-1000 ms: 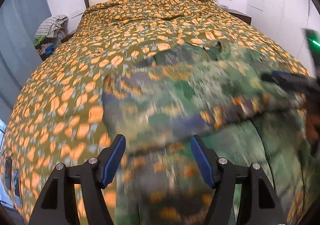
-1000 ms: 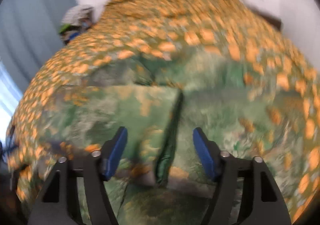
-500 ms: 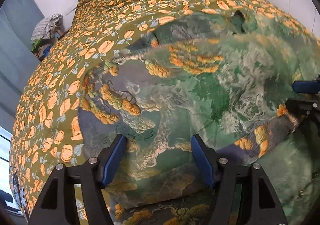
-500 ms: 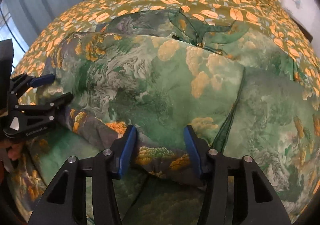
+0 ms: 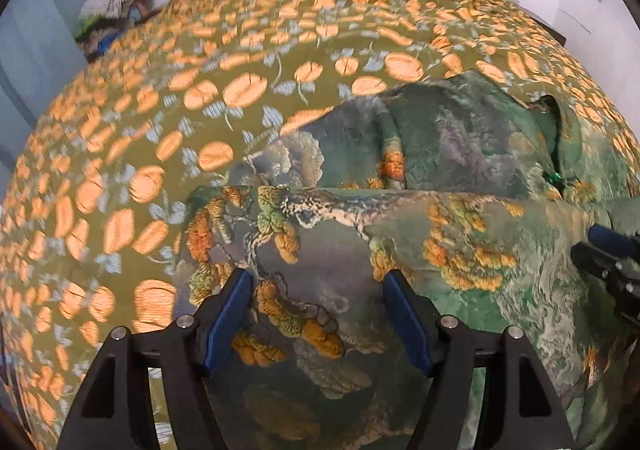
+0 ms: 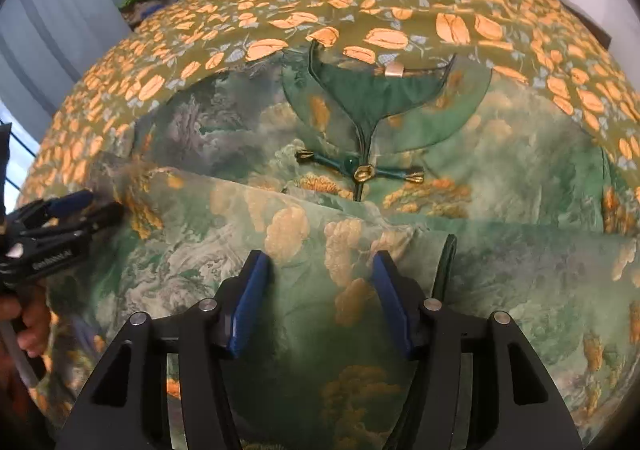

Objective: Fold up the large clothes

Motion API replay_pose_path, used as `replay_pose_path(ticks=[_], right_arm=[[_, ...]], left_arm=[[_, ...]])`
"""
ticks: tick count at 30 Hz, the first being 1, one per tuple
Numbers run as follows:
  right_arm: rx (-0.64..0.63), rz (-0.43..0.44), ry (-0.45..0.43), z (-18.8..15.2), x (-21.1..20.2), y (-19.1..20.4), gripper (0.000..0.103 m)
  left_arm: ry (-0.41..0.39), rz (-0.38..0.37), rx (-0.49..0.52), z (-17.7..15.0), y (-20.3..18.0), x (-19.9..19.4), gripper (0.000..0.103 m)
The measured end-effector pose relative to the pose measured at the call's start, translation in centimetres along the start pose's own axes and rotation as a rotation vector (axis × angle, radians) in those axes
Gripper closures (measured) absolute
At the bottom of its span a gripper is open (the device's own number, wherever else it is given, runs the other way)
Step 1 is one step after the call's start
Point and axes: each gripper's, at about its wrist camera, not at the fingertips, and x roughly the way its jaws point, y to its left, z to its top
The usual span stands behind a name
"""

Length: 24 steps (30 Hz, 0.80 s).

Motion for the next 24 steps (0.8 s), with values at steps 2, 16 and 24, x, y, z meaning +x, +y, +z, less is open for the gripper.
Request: replay_pose_path(ticks=[2,16,24], right_arm=[[-0.009,0.007,-0.031,-0.3,-1.3,0.3,0.043],[-0.166,-0.016,-0.085,-8.5,-7.6,3.9,0.029],[-0.161,-0.139,-0.298,-15.1,-20.3,1.2,0.002]], left_arm=[[-0.030,-0.014,0.029,-1.2,0.0,-2.4,0.032],[-0.096,-0.023,0.128,-10.0,-0.7,-8.7,0.030],[-0.171,0.117,0.069,-15.2,3.3,-17.4,0.030]])
